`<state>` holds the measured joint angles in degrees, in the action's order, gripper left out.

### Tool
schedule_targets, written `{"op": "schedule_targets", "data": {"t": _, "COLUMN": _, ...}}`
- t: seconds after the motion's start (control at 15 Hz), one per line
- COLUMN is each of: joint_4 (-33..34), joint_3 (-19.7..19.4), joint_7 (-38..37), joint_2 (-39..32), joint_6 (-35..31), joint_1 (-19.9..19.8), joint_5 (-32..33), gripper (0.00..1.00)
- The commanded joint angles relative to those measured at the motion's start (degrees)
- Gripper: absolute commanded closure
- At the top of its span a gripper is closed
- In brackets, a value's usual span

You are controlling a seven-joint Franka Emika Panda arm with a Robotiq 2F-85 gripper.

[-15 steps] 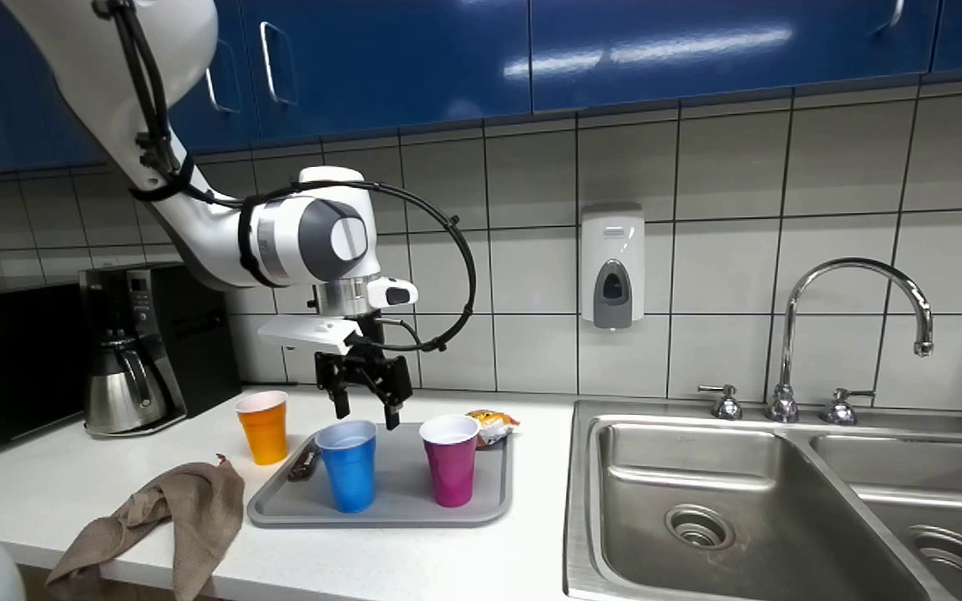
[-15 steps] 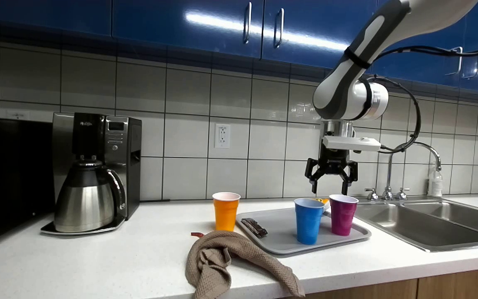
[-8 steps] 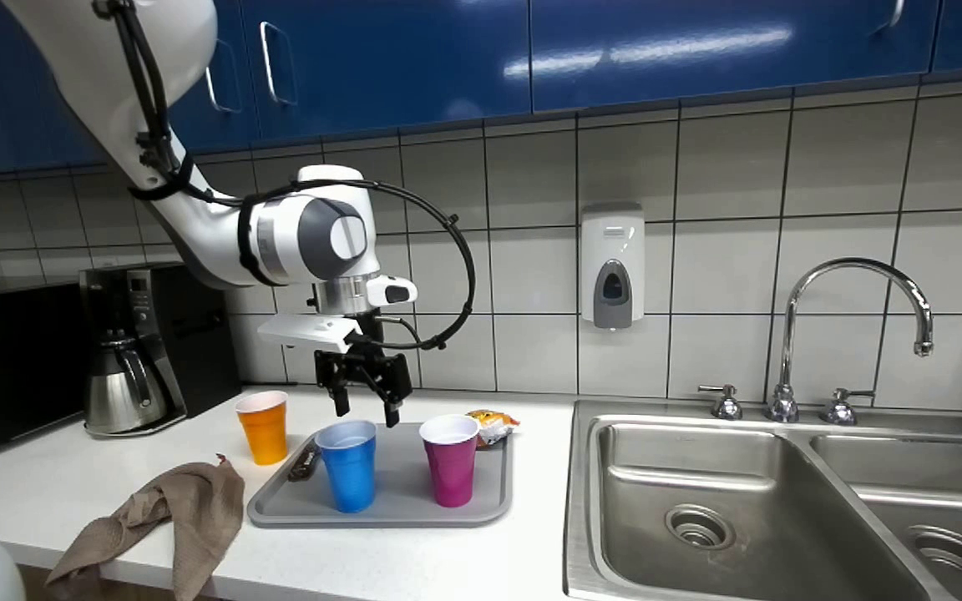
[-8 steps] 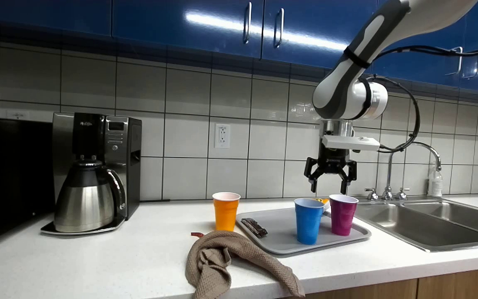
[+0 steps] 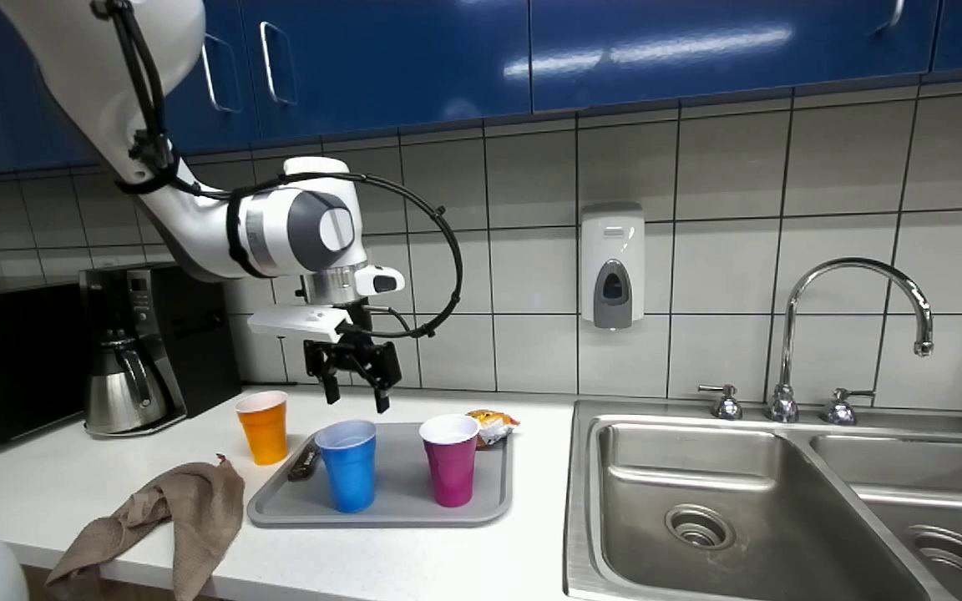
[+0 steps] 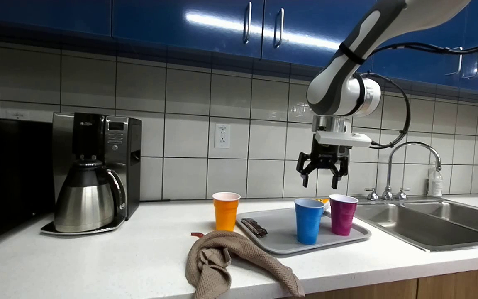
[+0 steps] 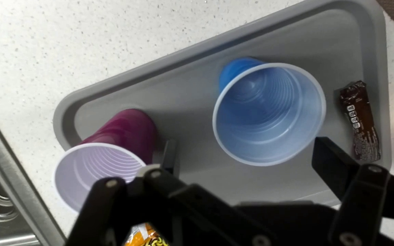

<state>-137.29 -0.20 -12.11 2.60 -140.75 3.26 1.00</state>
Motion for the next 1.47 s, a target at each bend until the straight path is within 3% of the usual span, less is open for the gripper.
{"op": "schedule_targets", "data": {"t": 0.0, "joint_4": 1.73, "joint_3": 1.73, "joint_7": 1.85, "joint_2": -0.21, "joint_6": -0.63, "joint_1": 0.16, "joint_5": -0.18, "gripper": 0.0}}
{"op": "schedule_targets", "data": {"t": 0.87, "joint_4": 5.96, "joint_3": 4.52, "joint_7": 6.68, "joint_2": -3.72, "joint_6": -3.85, "joint_1": 2.86, "joint_5": -1.48, "gripper": 0.0}}
{"op": "schedule_targets", "data": {"t": 1.4, "joint_4": 8.71, "joint_3": 6.82, "joint_7": 4.71, "joint_2": -7.12, "joint_6": -5.04, "joint_1": 5.48, "joint_5": 0.61, "gripper": 0.0}}
